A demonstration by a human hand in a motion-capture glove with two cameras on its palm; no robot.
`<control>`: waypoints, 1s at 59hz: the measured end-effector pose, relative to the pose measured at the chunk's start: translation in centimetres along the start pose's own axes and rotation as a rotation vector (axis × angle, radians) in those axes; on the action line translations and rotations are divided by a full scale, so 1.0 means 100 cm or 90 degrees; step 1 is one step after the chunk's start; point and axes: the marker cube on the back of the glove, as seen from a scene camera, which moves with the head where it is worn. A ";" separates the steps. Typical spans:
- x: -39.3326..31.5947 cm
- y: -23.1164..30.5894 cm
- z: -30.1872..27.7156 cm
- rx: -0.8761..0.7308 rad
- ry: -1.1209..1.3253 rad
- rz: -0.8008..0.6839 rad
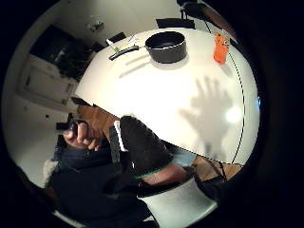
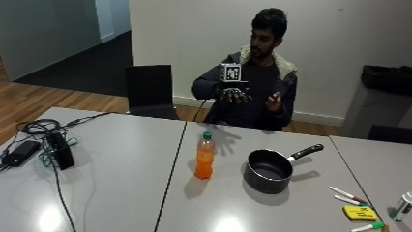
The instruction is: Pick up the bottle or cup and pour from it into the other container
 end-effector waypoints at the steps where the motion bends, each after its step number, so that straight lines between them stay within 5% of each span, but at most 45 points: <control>1: -0.001 -0.001 0.000 0.005 -0.001 0.020; 4: -0.001 -0.003 0.002 0.021 -0.002 0.065; 14: 0.016 -0.002 0.003 0.017 0.013 -0.019; 24: 0.036 -0.016 -0.001 0.045 -0.001 0.138; 30: 0.068 -0.022 -0.005 0.036 0.005 0.084; 37: 0.105 -0.042 0.001 0.149 -0.002 0.160; 47: 0.168 -0.052 0.020 0.034 -0.111 0.081; 54: 0.198 -0.085 0.058 0.130 -0.212 0.176; 59: 0.213 -0.115 0.086 0.107 -0.315 0.246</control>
